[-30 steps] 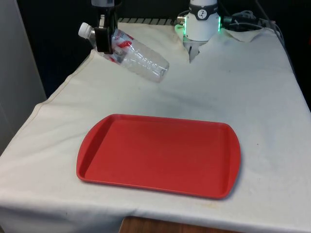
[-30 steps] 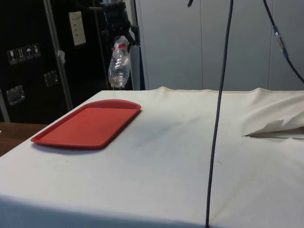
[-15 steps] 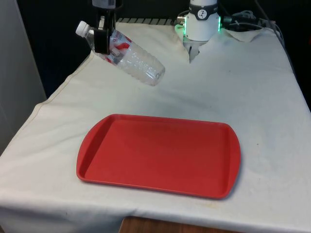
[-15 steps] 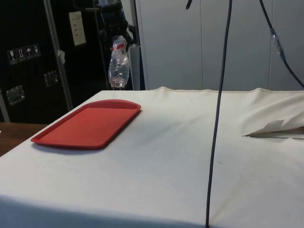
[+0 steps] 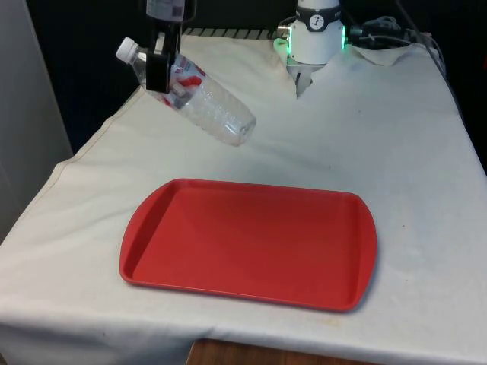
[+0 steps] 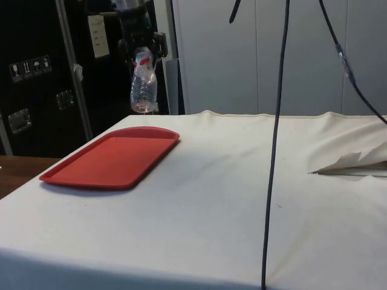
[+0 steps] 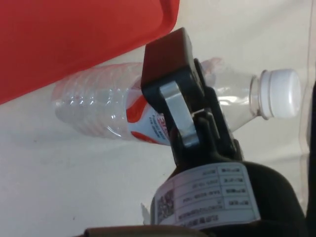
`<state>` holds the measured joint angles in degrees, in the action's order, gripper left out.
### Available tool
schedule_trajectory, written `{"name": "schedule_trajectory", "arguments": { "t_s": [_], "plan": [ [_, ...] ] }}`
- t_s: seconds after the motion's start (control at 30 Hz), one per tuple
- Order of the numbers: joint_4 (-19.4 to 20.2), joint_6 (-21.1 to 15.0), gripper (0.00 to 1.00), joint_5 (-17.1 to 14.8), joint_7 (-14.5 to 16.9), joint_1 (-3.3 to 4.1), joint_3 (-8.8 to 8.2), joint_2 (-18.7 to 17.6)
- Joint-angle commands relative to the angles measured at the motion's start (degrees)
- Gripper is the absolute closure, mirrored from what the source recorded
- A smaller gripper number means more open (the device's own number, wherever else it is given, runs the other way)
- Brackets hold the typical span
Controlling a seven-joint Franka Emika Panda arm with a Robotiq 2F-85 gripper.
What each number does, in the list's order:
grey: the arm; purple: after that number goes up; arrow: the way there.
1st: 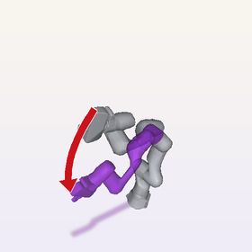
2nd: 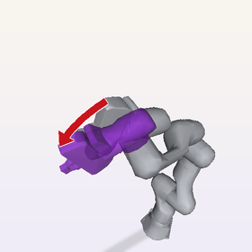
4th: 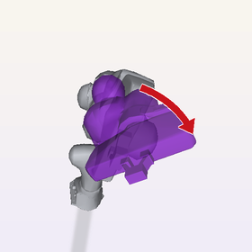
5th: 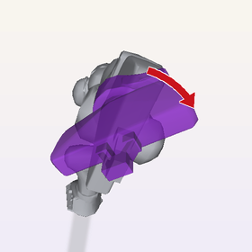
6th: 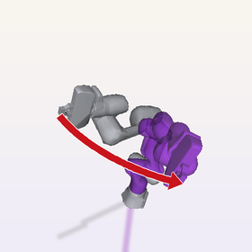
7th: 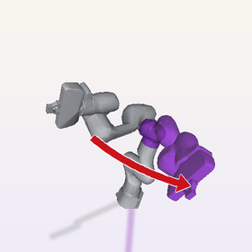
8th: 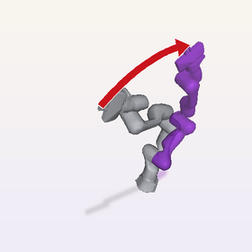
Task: Place the bottle upright on the tray.
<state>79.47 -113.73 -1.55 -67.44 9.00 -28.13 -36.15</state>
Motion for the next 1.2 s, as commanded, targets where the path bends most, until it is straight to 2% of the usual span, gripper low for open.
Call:
{"name": "schedule_trajectory", "arguments": {
  "t_s": [0.0,0.13,0.17,0.23,0.47,0.5,0.53,0.73,0.77,0.83,1.03,1.07,1.1,1.17],
  "plan": [
    [-0.6,-0.2,0.93,0.3,-0.9,0.23,-0.23,-0.5],
    [-1.9,-0.2,0.93,1.7,-2.2,0.40,-0.29,-1.4],
    [-1.4,-0.1,0.93,1.3,-1.4,0.11,0.00,-1.0],
    [-2.8,-0.3,0.93,2.6,-3.2,0.52,-0.29,-1.9],
    [-4.6,-0.3,0.93,5.0,-5.7,0.80,-0.29,-3.2],
    [-4.3,-0.1,0.93,4.8,-4.9,0.52,0.00,-2.9],
    [-4.8,-0.3,0.93,5.3,-6.0,0.80,-0.29,-3.4],
    [-6.8,-0.3,0.93,8.0,-8.8,1.26,-0.29,-4.6],
    [-6.5,-0.1,0.93,7.8,-8.1,0.97,0.00,-4.4],
    [-7.2,-0.2,0.93,8.6,-9.5,1.38,-0.23,-5.0],
    [-8.7,-0.2,0.93,10.6,-12.0,1.78,0.06,-5.9],
    [-8.5,0.0,0.93,10.7,-11.3,1.49,0.40,-5.7],
    [-8.9,-0.2,0.93,10.9,-12.4,1.89,0.17,-6.0],
    [-9.3,-0.2,0.93,11.6,-13.1,1.95,0.34,-6.2]
  ]
}}
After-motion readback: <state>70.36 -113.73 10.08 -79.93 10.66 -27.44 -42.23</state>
